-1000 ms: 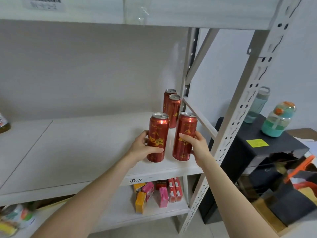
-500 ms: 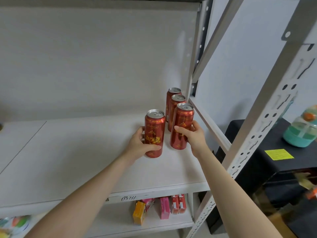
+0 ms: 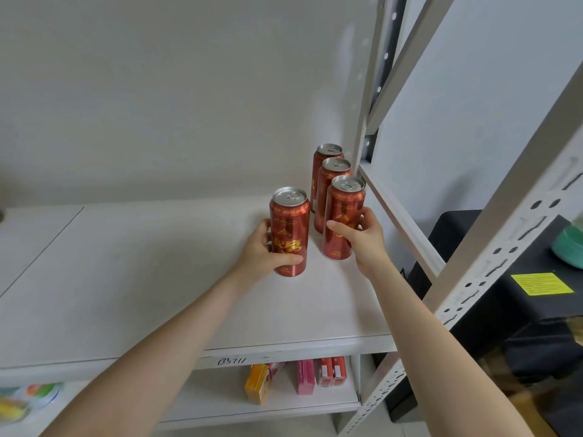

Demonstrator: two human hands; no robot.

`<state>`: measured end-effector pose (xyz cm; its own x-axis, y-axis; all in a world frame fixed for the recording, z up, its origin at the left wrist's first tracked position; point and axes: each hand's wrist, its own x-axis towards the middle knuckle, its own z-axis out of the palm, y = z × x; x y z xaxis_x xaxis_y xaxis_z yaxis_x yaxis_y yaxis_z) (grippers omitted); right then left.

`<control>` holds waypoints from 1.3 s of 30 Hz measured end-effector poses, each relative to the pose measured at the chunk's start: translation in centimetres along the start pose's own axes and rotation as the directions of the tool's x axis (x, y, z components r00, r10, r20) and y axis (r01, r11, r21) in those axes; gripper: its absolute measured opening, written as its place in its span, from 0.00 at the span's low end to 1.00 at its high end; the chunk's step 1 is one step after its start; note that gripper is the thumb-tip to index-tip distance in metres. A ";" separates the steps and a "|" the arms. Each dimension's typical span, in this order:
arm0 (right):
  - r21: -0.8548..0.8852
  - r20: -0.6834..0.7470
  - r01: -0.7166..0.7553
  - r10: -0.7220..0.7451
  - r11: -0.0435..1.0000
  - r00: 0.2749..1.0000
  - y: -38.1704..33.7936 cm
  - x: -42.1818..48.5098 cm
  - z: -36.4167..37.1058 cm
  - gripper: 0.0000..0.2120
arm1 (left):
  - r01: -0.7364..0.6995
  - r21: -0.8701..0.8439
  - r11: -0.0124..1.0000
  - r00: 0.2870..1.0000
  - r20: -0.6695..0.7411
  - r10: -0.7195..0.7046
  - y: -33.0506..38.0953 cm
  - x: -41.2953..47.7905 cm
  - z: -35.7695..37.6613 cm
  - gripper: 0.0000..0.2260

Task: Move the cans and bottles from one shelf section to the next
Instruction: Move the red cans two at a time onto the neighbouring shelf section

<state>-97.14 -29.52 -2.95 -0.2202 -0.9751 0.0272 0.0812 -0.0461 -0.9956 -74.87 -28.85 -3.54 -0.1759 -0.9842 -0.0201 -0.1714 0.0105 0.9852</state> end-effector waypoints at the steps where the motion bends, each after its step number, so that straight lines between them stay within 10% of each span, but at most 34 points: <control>1: -0.001 0.010 0.005 -0.004 1.000 1.000 0.1 0.1 0.0 0.29 | -0.001 0.001 1.000 1.000 0.007 0.001 0.0 0.0 0.0 0.36; 21: -0.116 -0.130 -0.027 0.012 0.993 0.991 2.2 -4.1 -3.0 0.29 | 0.000 0.095 0.996 0.998 0.061 -0.006 -1.6 -0.9 -1.3 0.30; 30: -0.125 0.181 0.110 -0.086 0.986 0.980 0.3 -8.1 -2.0 0.31 | -0.010 0.070 0.997 0.992 0.130 0.000 -1.7 -2.6 2.3 0.32; 39: -0.092 0.157 0.112 -0.097 0.989 0.983 -1.1 -9.4 -4.8 0.30 | -0.031 0.076 0.997 0.978 0.208 0.015 -1.0 -4.0 7.5 0.35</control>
<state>-99.79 -19.26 -2.57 -0.0715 -0.9879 0.1374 -0.0343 -0.1352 -0.9902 -81.24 -23.64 -5.72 -0.3759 -0.9258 -0.0403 -0.2391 0.0549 0.9694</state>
